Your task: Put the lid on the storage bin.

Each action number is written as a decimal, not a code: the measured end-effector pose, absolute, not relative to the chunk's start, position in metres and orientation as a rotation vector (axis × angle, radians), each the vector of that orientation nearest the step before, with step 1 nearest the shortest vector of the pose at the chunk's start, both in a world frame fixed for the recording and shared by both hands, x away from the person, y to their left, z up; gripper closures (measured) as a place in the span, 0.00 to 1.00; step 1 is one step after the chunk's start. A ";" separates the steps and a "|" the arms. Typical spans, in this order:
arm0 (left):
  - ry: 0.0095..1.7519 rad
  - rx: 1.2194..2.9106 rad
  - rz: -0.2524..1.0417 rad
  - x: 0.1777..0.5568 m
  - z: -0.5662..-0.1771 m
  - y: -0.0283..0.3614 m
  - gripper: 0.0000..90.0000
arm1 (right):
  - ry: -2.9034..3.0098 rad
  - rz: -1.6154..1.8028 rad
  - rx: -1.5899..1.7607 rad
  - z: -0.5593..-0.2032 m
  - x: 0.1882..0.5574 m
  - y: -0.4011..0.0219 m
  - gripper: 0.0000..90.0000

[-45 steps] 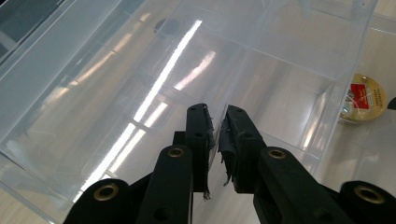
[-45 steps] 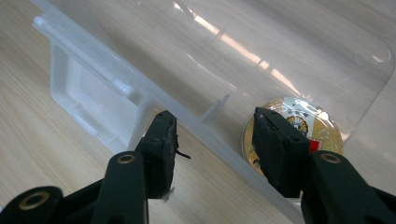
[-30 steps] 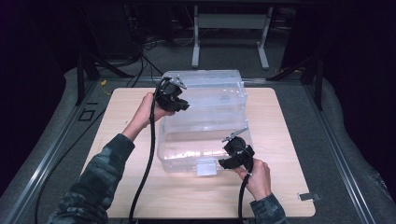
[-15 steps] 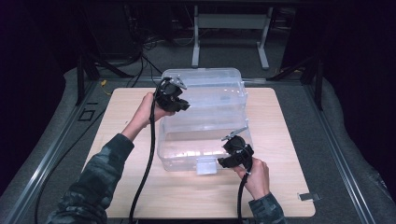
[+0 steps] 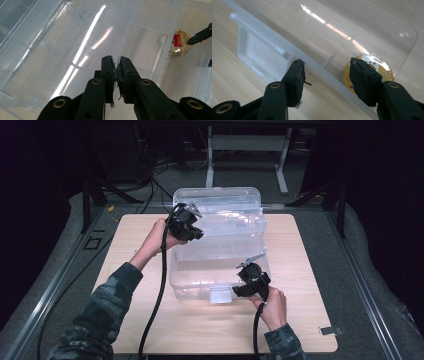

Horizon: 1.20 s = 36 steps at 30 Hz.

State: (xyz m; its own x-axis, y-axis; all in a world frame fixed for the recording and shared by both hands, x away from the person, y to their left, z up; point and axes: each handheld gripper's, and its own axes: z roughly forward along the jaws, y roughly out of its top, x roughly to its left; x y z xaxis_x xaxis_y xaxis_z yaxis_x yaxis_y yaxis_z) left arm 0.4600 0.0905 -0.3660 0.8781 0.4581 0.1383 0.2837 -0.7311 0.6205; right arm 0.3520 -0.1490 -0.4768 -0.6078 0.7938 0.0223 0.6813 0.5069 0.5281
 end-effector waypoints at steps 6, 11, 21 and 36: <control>0.517 2.443 0.366 0.456 -0.366 0.090 0.92 | 2.517 0.729 1.258 -0.477 0.355 -0.148 0.52; 0.505 2.453 0.356 0.454 -0.366 0.089 0.92 | 2.503 0.732 1.266 -0.477 0.359 -0.147 0.52; 0.521 2.443 0.384 0.450 -0.368 0.090 0.92 | 2.508 0.736 1.269 -0.478 0.365 -0.146 0.51; 0.512 2.444 0.383 0.444 -0.373 0.093 0.92 | 2.498 0.719 1.265 -0.478 0.376 -0.145 0.50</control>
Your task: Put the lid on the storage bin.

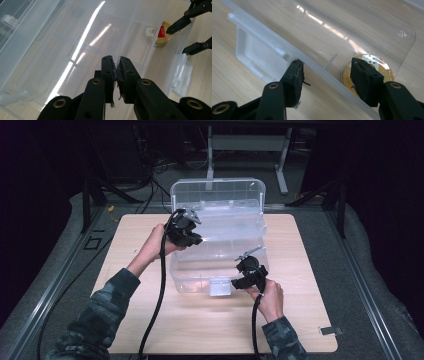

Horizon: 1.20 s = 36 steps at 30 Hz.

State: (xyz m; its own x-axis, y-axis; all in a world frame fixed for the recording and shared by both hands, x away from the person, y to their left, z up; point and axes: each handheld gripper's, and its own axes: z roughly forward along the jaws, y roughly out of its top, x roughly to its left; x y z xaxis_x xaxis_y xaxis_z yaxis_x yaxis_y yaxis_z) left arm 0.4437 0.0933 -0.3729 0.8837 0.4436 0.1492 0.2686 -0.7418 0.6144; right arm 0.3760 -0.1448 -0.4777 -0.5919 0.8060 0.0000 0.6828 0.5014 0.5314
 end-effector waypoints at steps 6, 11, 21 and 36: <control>0.507 2.430 0.388 0.439 -0.377 0.095 0.92 | 2.499 0.721 1.262 -0.478 0.378 -0.145 0.50; 0.507 2.432 0.397 0.435 -0.379 0.095 0.92 | 2.492 0.722 1.260 -0.478 0.379 -0.145 0.50; 0.502 2.447 0.429 0.431 -0.381 0.093 0.92 | 2.495 0.721 1.257 -0.478 0.379 -0.145 0.49; 0.495 2.441 0.430 0.421 -0.387 0.095 0.92 | 2.493 0.728 1.257 -0.478 0.379 -0.145 0.49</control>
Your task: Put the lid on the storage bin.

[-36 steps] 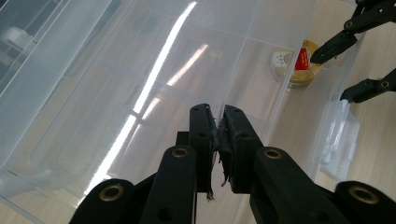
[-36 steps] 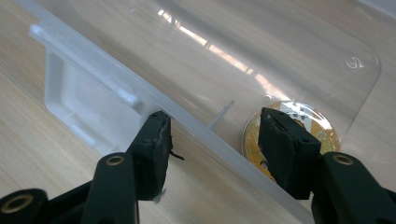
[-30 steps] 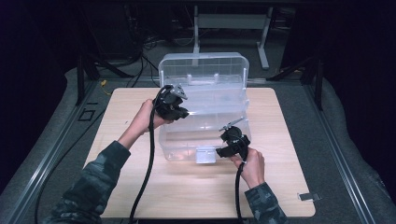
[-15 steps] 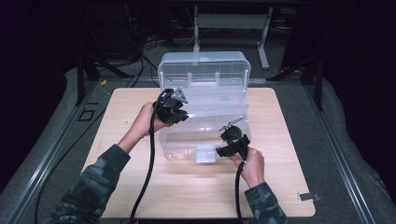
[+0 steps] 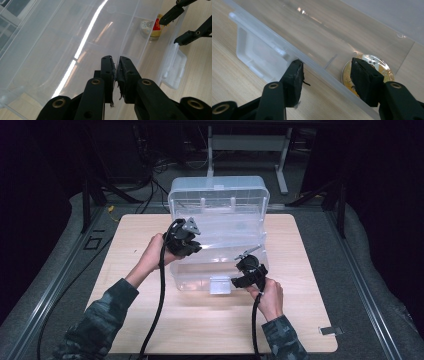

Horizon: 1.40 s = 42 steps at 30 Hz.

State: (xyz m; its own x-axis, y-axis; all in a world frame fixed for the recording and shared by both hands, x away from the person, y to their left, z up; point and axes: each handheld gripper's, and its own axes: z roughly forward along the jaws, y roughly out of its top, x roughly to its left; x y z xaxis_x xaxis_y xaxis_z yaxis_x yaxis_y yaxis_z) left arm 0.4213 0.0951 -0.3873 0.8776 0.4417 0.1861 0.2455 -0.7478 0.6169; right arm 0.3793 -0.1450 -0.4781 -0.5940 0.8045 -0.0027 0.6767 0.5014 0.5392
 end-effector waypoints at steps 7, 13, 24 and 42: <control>0.532 2.434 0.429 0.415 -0.391 0.095 0.91 | 2.497 0.726 1.250 -0.478 0.379 -0.145 0.49; 0.527 2.439 0.473 0.409 -0.394 0.092 0.90 | 2.496 0.734 1.238 -0.479 0.378 -0.145 0.49; 0.512 2.417 0.472 0.403 -0.401 0.095 0.90 | 2.489 0.729 1.225 -0.479 0.377 -0.145 0.48; 0.484 2.400 0.475 0.397 -0.408 0.099 0.88 | 2.478 0.911 1.079 -0.441 0.347 -0.147 0.38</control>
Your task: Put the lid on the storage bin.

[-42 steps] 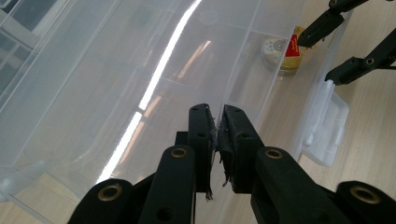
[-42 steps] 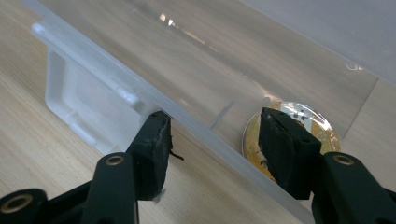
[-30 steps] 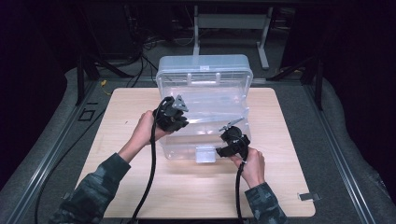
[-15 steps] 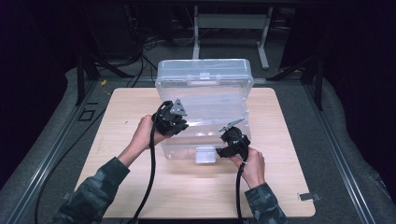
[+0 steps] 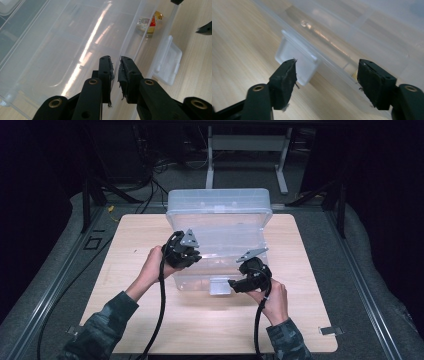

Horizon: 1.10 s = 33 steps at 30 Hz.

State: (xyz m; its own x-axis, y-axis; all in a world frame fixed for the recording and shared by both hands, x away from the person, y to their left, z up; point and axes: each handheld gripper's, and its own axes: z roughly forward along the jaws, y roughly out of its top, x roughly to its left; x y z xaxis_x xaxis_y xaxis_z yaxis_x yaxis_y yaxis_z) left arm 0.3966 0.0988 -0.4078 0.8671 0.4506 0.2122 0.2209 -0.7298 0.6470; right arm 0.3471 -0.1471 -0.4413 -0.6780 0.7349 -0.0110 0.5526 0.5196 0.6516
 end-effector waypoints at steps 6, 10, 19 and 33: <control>0.485 2.389 0.492 0.393 -0.410 0.099 0.87 | 2.389 1.057 1.025 -0.404 0.344 -0.148 0.71; 0.490 2.389 0.490 0.390 -0.413 0.099 0.86 | 2.282 1.103 1.060 -0.384 0.361 -0.150 0.90; 0.517 2.372 0.441 0.382 -0.427 0.102 0.83 | 2.206 1.154 1.177 -0.395 0.393 -0.156 1.00; 0.622 2.273 0.465 0.346 -0.412 0.141 0.47 | 2.180 1.111 1.199 -0.404 0.380 -0.154 0.99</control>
State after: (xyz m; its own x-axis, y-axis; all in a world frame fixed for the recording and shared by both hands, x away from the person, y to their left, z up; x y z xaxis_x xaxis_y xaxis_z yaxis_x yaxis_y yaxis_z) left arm 0.3456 0.1406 -0.4124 0.8183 0.5566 0.1439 0.2956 -0.6221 0.7250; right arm 0.3802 -0.1541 -0.4040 -0.5434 0.8392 0.0193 0.5088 0.3110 0.8027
